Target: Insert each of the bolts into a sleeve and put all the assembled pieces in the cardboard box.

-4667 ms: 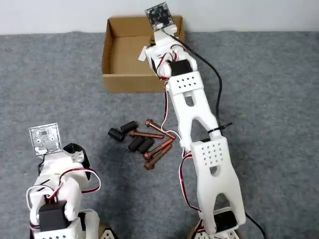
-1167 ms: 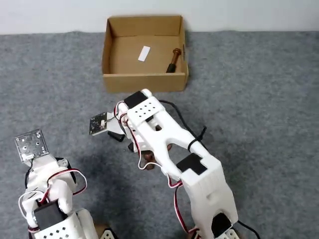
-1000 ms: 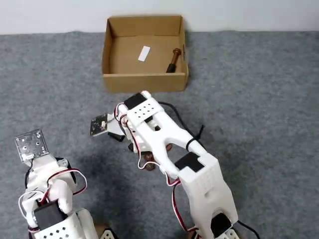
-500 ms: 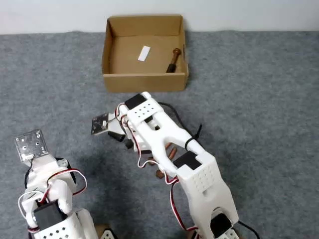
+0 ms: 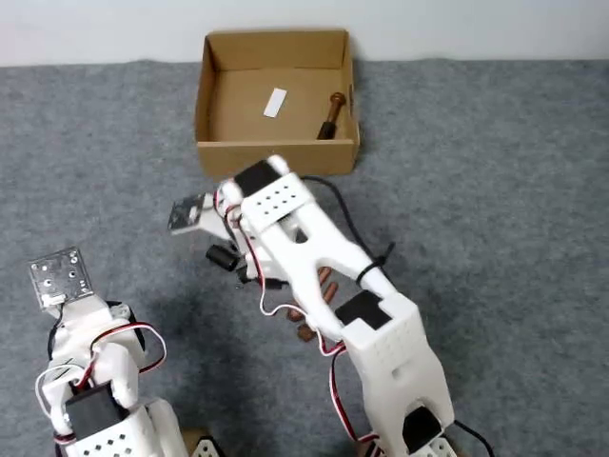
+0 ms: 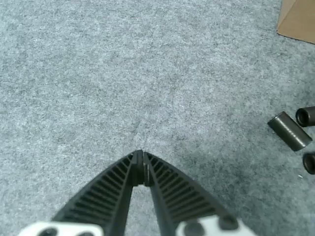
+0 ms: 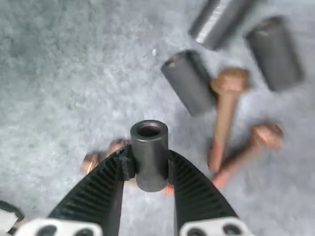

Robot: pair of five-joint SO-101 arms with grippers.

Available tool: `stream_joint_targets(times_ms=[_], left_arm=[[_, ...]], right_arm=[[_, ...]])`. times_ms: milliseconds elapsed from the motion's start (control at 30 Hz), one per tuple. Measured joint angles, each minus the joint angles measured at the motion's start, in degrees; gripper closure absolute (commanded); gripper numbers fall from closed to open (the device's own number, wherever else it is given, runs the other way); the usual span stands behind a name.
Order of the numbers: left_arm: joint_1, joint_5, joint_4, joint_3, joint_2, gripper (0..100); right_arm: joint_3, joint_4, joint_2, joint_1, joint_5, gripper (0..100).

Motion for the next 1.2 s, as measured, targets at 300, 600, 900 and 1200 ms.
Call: stream_joint_targets(times_ms=[300,600,900,1200], left_arm=[[0.0,0.0,0.0,-4.2,0.0,100],[9.5,-0.1,5.2,-13.9,0.3,100],[15.1,3.3,10.5,-29.8,22.0,100],[29.8,17.1,24.0,-57.0,52.8,100]], right_arm=[[-1.2,2.0,-10.5,7.8,-8.5,99.0],[16.0,2.1,-32.6,15.6,-16.0,99.0],[32.0,2.1,-54.4,25.2,-37.0,99.0],[45.0,2.1,-70.3,37.1,-50.7,99.0]])
